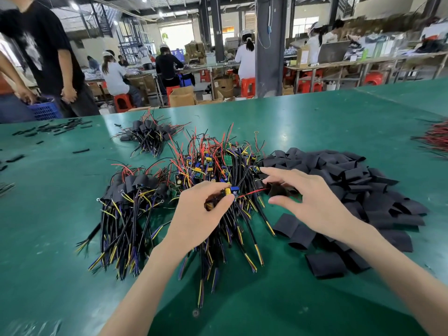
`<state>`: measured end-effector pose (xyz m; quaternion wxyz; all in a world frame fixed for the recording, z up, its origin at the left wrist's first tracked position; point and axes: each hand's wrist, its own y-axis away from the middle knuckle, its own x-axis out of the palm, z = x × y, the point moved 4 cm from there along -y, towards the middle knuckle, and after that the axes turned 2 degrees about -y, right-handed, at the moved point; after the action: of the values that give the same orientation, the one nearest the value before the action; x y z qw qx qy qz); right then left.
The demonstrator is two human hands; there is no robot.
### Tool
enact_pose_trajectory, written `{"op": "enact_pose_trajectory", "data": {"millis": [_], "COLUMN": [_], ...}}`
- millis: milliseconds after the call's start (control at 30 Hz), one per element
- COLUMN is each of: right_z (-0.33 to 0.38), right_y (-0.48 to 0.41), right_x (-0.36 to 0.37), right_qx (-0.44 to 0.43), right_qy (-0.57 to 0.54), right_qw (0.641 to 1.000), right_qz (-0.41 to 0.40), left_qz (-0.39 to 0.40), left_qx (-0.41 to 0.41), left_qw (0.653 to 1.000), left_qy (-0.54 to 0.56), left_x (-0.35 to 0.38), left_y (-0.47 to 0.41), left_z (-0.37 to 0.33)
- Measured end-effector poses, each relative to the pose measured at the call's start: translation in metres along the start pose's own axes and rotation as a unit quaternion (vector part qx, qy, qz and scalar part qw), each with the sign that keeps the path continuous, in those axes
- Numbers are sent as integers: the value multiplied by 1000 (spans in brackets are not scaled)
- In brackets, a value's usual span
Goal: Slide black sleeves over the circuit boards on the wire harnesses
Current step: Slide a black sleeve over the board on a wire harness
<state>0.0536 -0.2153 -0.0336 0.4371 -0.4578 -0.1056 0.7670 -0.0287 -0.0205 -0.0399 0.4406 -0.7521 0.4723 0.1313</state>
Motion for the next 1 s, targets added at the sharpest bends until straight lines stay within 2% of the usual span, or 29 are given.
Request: {"op": "enact_pose_trajectory", "data": {"millis": [133, 267, 433, 600, 767, 1000], "right_z": [4, 5, 5, 6, 4, 2], "right_y": [3, 4, 5, 4, 3, 2], "right_x": [13, 21, 19, 17, 17, 14], "right_qx": [-29, -64, -54, -23, -17, 5], "right_qy": [36, 82, 97, 45, 69, 44], "right_qw": [999, 995, 994, 998, 997, 999], "right_qz": [6, -4, -21, -23, -4, 15], "left_qz": [22, 15, 9, 25, 27, 36], "left_qx": [38, 30, 9, 10, 9, 8], "left_qw": [999, 999, 995, 994, 994, 994], "left_qy": [-1, 43, 102, 103, 105, 105], "left_x": [10, 15, 16, 20, 20, 22], "left_y": [4, 7, 8, 9, 8, 7], "left_z": [-8, -12, -12, -13, -13, -12]}}
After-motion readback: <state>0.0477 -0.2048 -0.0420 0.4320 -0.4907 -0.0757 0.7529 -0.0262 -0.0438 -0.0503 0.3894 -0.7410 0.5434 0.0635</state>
